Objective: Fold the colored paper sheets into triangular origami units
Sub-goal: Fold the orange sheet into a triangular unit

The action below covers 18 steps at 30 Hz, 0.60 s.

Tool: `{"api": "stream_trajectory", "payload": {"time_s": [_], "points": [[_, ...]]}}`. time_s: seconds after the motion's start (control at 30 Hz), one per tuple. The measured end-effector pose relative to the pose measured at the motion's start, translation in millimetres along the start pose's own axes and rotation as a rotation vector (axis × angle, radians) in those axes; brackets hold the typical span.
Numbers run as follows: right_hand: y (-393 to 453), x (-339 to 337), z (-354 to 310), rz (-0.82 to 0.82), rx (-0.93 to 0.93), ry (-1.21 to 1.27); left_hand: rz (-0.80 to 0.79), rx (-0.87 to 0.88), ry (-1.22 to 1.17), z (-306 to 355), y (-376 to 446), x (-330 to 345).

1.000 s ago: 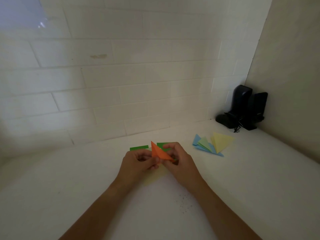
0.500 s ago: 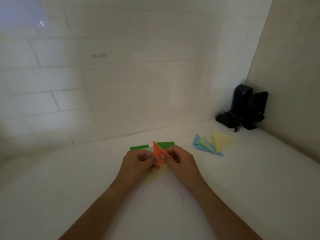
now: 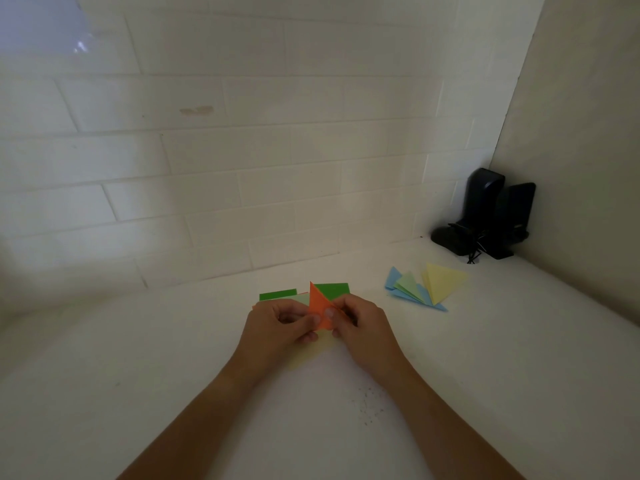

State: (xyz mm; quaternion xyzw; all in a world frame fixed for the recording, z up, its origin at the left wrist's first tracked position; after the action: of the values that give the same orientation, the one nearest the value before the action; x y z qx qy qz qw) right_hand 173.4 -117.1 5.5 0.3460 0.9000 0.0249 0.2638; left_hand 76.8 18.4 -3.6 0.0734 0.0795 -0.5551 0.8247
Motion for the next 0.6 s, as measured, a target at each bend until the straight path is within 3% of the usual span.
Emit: {"api": "stream_trajectory", "payload": {"time_s": [0.6], "points": [[0.5,0.3,0.4,0.015,-0.003,-0.006,0.008,0.061,0.171,9.7,-2.3,0.6]]}}
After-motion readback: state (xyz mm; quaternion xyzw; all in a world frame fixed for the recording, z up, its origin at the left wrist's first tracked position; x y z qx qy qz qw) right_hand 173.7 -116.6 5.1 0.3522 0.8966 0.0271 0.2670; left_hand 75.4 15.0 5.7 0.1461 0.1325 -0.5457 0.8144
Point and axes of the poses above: each hand's wrist, its own y-axis towards the middle knuckle, its own x-axis out of the palm, z = x × y, the point moved 9 cm from there along y, towards the middle knuckle, and after that the axes turned 10 degrees about -z, right-handed, at the moved point
